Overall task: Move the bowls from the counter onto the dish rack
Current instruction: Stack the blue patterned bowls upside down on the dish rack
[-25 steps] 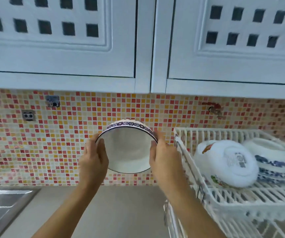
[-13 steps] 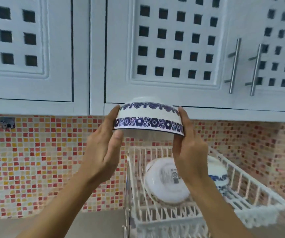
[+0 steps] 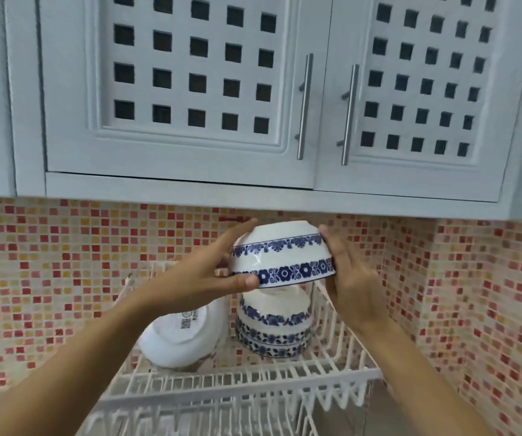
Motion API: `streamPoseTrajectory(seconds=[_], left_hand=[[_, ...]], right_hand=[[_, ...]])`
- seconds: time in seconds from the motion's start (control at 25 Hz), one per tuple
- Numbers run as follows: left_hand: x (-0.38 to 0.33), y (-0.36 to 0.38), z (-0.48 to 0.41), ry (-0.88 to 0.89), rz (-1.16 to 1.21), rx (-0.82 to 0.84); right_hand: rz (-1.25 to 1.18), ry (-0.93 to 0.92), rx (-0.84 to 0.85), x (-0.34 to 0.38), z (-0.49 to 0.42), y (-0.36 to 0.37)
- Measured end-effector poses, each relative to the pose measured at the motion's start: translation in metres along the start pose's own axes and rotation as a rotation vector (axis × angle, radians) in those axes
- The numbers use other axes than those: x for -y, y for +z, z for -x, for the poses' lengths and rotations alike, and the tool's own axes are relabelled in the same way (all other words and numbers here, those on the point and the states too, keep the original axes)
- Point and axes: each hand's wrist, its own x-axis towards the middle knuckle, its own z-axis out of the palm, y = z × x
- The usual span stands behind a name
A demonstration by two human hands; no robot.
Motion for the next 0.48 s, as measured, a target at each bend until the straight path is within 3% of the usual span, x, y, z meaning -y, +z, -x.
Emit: streamPoseTrajectory(seconds=[0.08,0.2,0.24,0.48], left_hand=[[0.008,0.009,-0.007,-0.018,-0.024,0.016],[0.016,0.024,-0.015,-0.07,-0.187,0.008],[0.016,0.029,-0.017,-0.088,-0.256,0.01],[0.027,0.062,-0.022,-0.154,-0.603,0.122]], right_hand=[[-0.09,0.012,0.171,-0.012,0.008,-0.005],[-0.391,0.191,0.663,-0.029,0.023,-0.017],[-0.469,0.25,0.747,-0.032,0.027,-0.019],[-0.628,0.335,0.899,-0.044,0.04,0.001]])
